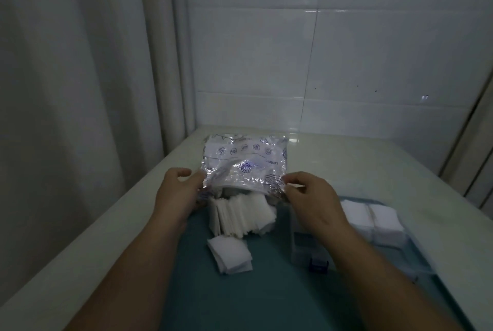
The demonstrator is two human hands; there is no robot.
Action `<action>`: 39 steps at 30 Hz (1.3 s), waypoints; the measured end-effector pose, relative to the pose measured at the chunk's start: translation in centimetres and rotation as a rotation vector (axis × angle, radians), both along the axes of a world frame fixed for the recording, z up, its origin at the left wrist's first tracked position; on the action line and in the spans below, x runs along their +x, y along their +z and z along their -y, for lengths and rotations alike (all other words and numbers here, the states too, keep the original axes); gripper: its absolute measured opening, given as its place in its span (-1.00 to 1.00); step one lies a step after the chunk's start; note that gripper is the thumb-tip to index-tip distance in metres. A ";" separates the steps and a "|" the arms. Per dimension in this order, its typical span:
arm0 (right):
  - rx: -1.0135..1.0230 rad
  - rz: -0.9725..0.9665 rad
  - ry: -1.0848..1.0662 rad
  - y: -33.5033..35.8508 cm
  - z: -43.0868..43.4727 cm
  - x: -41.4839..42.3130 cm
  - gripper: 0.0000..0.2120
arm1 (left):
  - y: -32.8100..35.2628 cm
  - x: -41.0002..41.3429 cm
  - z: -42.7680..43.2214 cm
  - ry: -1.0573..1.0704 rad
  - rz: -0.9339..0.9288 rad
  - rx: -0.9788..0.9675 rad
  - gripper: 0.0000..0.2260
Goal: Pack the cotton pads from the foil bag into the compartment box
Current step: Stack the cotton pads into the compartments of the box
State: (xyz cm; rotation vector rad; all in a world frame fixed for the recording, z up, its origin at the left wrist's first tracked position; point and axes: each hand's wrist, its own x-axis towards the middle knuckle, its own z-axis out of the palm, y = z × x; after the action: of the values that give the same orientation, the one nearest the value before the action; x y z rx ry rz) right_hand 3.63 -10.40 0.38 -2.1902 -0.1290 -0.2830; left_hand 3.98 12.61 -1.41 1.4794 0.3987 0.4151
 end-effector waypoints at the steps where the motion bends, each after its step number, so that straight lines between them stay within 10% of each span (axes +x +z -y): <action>1: -0.037 -0.016 0.011 -0.1 0.0 0.1 -0.80 | 0.1 -0.1 0.0 0.010 -0.006 0.030 -0.74; 15: -0.373 -0.020 0.090 -0.6 -0.2 0.2 -0.69 | 0.3 -0.9 -0.4 0.042 -0.191 0.622 -0.66; 27: -0.219 0.204 0.126 1.1 -0.5 -1.8 -0.82 | 2.7 -3.1 -0.8 -0.397 0.231 1.198 -0.54; 39: -0.557 0.232 0.176 0.3 -3.6 -3.6 -0.58 | 2.1 -2.8 -1.1 -0.362 0.117 1.343 -0.66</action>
State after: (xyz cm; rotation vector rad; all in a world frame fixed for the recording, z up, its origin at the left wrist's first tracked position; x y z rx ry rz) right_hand 0.05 -6.78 0.71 -2.6646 -0.5869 -0.4408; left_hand 1.20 13.68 0.65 2.7391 -0.3606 0.4905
